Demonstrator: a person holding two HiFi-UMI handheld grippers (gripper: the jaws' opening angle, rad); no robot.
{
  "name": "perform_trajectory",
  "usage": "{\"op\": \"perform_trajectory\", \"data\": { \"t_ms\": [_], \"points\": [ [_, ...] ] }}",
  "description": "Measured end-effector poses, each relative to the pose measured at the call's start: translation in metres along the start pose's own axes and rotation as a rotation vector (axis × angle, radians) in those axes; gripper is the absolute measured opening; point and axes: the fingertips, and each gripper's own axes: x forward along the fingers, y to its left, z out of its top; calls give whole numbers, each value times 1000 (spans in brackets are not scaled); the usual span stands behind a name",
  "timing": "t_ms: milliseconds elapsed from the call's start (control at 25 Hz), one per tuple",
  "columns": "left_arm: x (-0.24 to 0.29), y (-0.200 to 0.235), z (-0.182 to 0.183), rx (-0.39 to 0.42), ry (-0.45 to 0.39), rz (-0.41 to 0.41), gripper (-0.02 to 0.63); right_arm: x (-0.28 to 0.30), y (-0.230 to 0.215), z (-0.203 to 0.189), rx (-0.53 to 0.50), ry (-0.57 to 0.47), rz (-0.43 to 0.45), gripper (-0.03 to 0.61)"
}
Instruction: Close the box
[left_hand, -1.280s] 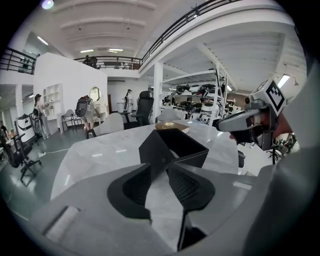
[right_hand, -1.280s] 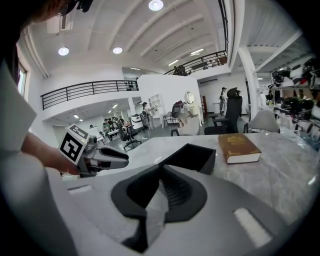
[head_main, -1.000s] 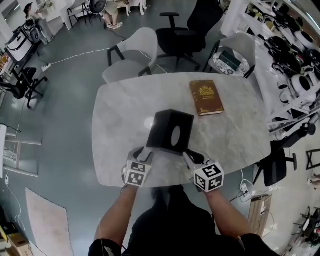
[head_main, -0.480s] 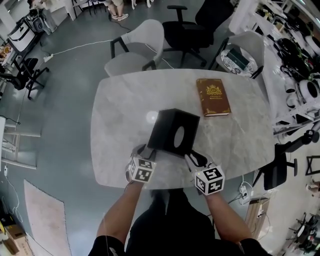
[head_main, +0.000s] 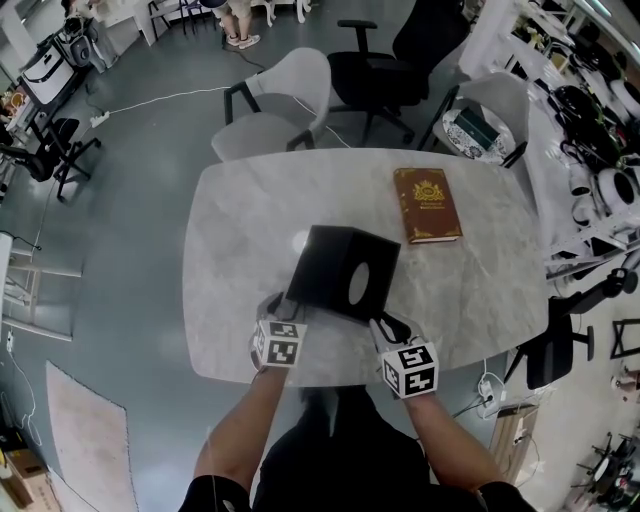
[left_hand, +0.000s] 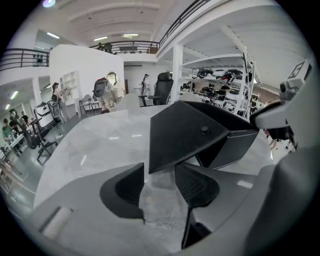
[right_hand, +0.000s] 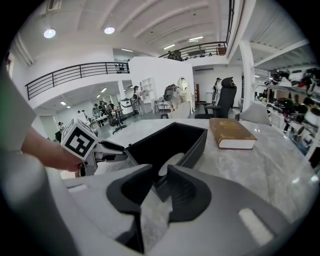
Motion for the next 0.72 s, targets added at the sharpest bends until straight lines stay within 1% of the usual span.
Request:
{"op": "perform_trajectory", "data": {
  "t_ms": [240, 360, 520, 720],
  "points": [
    [-11, 11, 13, -92, -50, -30, 202, 0, 0, 1, 20, 1, 5, 97],
    [-16, 14, 18, -99, -61, -48, 207, 0, 1, 1, 24, 0, 4, 97],
    [-20, 13, 17, -105, -53, -97, 209, -1, 2, 2, 43, -2, 6, 97],
    [-25, 12, 22, -87, -73, -194, 209, -2, 3, 2, 60, -8, 8, 97]
  ]
}}
